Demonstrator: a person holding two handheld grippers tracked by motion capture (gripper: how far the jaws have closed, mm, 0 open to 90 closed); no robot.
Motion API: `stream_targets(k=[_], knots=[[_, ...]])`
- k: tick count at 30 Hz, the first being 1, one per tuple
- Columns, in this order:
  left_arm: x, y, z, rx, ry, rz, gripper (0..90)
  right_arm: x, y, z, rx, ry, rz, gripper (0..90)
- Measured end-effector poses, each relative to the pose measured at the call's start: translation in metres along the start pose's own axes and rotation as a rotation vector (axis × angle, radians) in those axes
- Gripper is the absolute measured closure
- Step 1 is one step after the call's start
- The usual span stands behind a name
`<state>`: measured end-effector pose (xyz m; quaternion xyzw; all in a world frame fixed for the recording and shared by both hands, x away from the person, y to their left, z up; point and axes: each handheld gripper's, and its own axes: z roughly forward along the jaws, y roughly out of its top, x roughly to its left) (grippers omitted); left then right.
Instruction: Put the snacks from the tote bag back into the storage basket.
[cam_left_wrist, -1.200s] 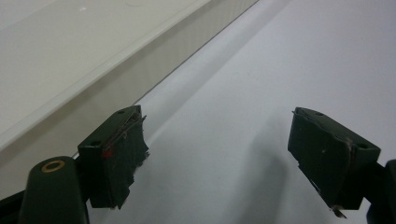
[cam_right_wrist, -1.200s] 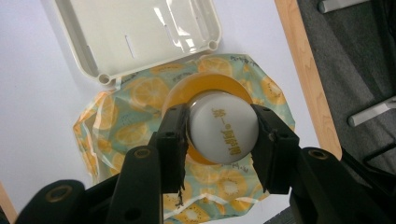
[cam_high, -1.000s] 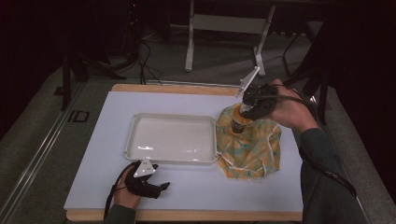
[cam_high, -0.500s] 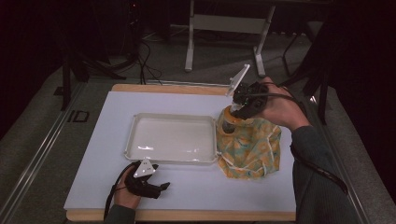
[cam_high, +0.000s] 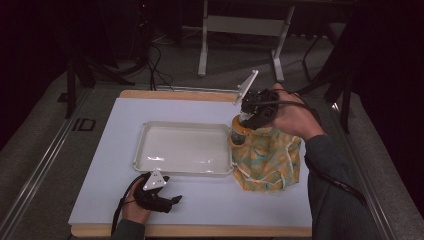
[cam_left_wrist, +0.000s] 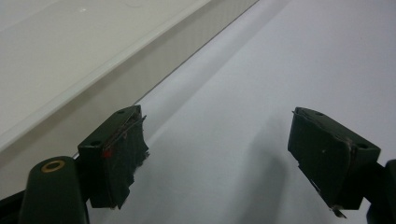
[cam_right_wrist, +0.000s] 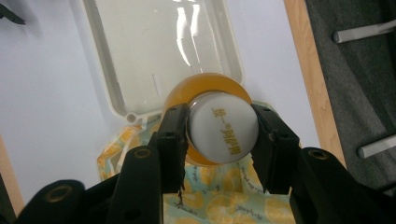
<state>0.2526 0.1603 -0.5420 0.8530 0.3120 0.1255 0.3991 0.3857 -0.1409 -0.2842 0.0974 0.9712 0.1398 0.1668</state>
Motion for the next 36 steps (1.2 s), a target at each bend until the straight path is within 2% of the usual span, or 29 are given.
stream_targets(k=[18,29,36], knots=[[0.0,0.0,0.0,0.001,0.001,0.003,19.1,0.013,0.014,0.013,-0.013,0.039,-0.019,58.8],[0.0,0.0,0.0,0.001,0.001,0.005,19.1,0.02,0.019,0.022,-0.002,0.056,-0.039,58.8],[0.0,0.0,0.0,0.002,0.002,0.006,19.0,0.022,0.019,0.029,0.014,0.064,-0.029,58.8]])
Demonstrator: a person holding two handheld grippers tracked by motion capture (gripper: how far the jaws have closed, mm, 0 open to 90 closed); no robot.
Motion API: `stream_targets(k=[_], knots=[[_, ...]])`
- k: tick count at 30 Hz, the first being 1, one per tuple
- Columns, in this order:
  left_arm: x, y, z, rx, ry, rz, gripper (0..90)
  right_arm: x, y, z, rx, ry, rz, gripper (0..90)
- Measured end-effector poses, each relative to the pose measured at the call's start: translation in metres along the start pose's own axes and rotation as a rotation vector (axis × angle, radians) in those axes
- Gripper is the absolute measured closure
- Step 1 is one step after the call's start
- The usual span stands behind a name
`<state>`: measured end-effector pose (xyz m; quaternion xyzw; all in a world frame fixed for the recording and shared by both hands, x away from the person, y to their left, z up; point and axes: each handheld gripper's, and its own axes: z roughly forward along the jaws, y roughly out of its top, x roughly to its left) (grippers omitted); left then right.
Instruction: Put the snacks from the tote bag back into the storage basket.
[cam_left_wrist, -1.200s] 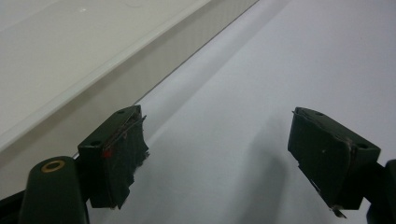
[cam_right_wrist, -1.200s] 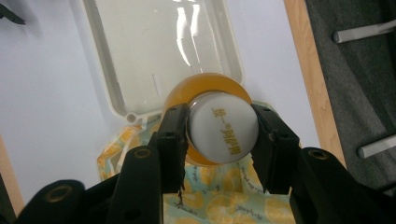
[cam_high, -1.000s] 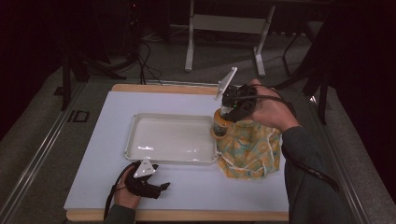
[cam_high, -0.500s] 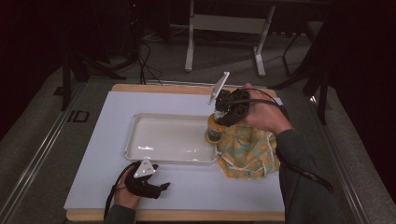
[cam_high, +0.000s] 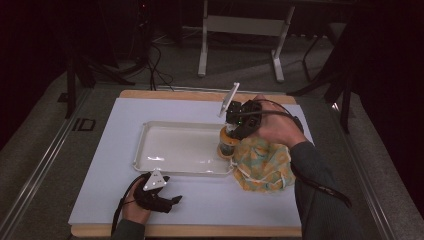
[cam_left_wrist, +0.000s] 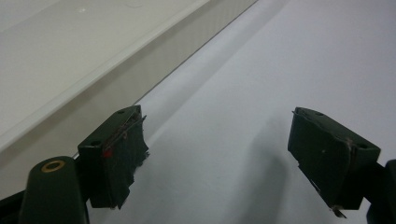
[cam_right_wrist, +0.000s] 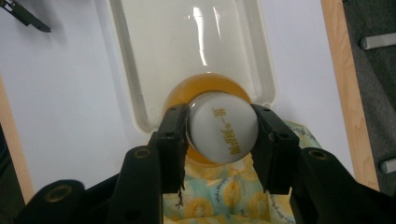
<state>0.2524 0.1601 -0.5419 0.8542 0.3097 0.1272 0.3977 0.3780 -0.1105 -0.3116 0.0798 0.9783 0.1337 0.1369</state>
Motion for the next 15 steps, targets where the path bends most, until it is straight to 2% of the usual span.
stream_targets(k=[15], knots=[[0.0,0.0,0.0,-0.001,-0.001,-0.001,19.1,0.01,0.004,0.013,0.002,0.015,-0.029,58.8]])
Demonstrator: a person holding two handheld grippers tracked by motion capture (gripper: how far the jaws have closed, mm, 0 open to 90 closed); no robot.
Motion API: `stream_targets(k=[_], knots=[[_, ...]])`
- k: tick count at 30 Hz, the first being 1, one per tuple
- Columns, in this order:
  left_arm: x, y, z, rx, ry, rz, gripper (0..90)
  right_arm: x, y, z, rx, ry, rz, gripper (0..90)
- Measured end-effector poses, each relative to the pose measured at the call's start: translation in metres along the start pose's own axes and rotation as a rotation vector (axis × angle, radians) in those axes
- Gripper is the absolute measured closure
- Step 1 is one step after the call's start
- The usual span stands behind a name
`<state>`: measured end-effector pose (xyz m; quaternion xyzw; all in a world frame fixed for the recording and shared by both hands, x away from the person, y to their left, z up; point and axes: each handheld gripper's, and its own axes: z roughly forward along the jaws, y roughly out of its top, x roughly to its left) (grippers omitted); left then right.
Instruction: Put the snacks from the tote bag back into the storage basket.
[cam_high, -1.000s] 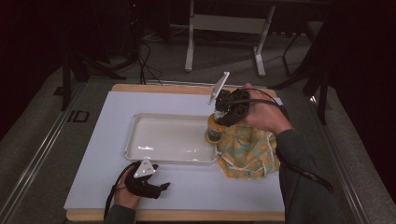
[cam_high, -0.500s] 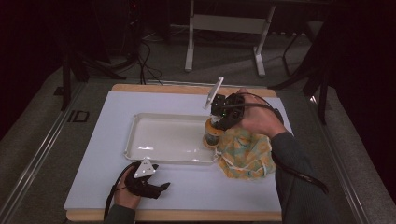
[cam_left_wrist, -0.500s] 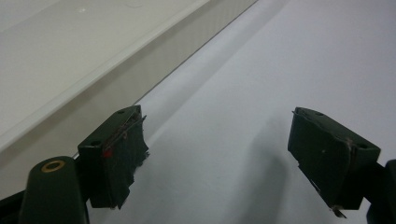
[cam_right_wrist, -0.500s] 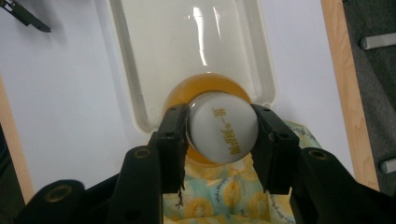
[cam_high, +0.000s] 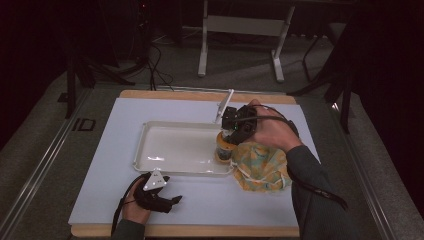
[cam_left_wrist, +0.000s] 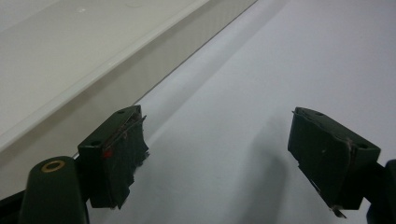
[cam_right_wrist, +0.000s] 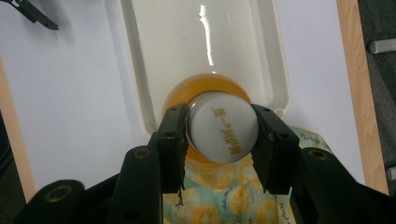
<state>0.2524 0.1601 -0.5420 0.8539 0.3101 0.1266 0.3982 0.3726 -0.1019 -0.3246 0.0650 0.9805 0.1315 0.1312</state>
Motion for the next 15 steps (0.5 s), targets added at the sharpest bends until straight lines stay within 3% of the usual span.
stream_targets(k=[15], knots=[[0.0,0.0001,0.0,0.003,0.001,0.0,19.1,0.0078,0.0035,0.0094,0.002,0.008,0.003,58.7]])
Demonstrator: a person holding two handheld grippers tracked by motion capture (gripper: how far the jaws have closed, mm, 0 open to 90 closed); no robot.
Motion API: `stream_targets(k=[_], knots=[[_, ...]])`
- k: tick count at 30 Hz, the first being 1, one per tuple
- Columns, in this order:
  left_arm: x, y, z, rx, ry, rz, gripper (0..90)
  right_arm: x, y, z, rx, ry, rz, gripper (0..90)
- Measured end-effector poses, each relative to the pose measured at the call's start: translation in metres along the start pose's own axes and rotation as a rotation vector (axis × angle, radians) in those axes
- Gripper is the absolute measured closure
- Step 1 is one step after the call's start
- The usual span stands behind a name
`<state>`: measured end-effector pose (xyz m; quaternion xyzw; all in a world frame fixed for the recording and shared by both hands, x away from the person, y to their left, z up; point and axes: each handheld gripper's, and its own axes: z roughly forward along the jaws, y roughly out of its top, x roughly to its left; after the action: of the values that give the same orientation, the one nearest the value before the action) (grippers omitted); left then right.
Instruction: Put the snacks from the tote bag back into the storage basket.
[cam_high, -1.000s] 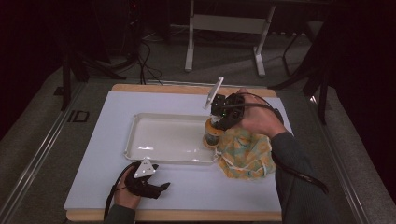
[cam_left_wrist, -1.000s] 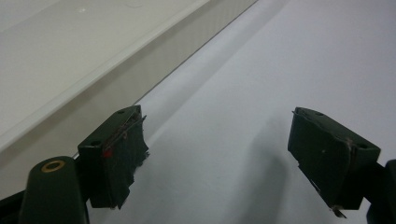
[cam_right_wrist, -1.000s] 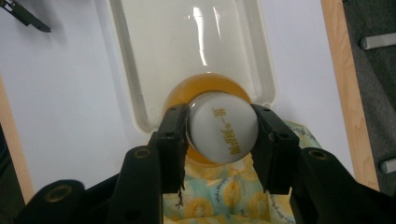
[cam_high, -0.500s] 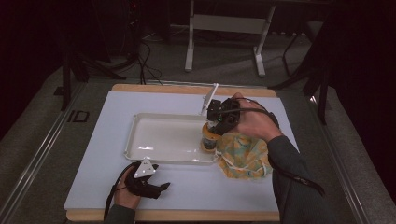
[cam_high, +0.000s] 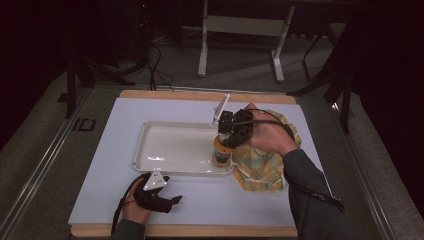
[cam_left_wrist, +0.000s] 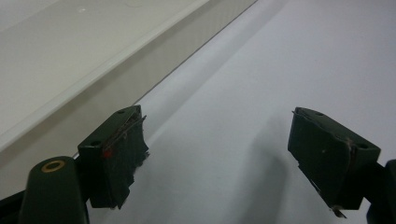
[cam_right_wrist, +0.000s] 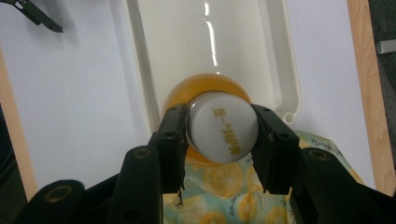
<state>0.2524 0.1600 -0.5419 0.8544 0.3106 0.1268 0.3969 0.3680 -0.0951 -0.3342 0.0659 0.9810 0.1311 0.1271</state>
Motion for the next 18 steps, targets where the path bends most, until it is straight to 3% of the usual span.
stream_targets(k=[18], knots=[[-0.0002,0.0001,0.0,0.002,0.001,0.001,19.0,0.0052,-0.0024,0.0084,-0.005,-0.003,0.016,58.8]])
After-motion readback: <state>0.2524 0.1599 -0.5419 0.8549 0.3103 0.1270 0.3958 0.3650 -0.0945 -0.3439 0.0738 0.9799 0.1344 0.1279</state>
